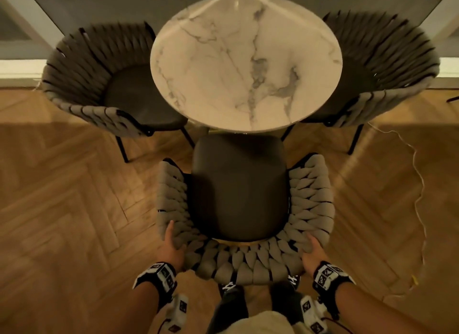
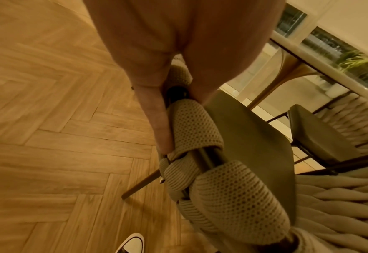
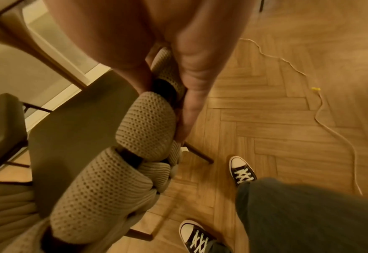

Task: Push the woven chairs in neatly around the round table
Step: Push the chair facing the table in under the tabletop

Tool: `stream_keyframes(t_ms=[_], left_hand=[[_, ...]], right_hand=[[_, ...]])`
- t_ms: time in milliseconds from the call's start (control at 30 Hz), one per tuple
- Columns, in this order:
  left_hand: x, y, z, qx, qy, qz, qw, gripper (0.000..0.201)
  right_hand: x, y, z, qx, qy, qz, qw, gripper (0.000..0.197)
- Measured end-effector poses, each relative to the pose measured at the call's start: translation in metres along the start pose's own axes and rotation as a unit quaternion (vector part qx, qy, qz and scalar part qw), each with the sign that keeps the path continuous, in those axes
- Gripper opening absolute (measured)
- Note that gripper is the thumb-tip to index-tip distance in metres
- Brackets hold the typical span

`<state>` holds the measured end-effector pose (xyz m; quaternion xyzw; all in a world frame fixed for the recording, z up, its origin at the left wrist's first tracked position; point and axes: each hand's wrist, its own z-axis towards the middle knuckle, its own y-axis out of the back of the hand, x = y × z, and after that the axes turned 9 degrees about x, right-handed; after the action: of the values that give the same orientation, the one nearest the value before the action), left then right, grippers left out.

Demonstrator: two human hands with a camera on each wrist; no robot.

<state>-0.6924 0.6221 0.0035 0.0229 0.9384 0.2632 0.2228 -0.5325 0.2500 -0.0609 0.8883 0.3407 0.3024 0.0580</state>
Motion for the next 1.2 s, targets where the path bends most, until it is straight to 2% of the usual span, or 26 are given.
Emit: stream_keyframes(t_ms=[100,267,467,733,1000,1200], left_hand=[[-0.002,0.003,0.0,-0.006,-0.009,0.027,1.0,0.075],[-0.013,0.004,0.009,-0.004,-0.006,0.05,0.999,0.076],[-0.014,-0.006,0.011,-0.03,-0.008,0.069,0.997,0.071],[-0.03,-0.023,0.011,-0.031,-0.02,0.017,0.999,0.063],[-0.059,-0.014,0.021,-0.013,-0.015,0.048,0.999,0.065],[-0.058,0.0,0.037,-0.023,0.01,0.045,0.999,0.069]], right_hand=[[-0.009,0.001,0.014,0.0,0.0,0.001,1.0,0.056],[0.022,0.005,0.003,-0.017,0.003,-0.013,1.0,0.059],[0.025,0.013,0.012,-0.033,0.007,-0.022,0.999,0.062],[0.034,0.034,0.008,-0.045,0.004,0.046,0.998,0.063],[0.036,0.041,0.03,-0.013,-0.008,0.158,0.987,0.072],[0.051,0.029,0.038,-0.001,0.001,0.093,0.996,0.072]])
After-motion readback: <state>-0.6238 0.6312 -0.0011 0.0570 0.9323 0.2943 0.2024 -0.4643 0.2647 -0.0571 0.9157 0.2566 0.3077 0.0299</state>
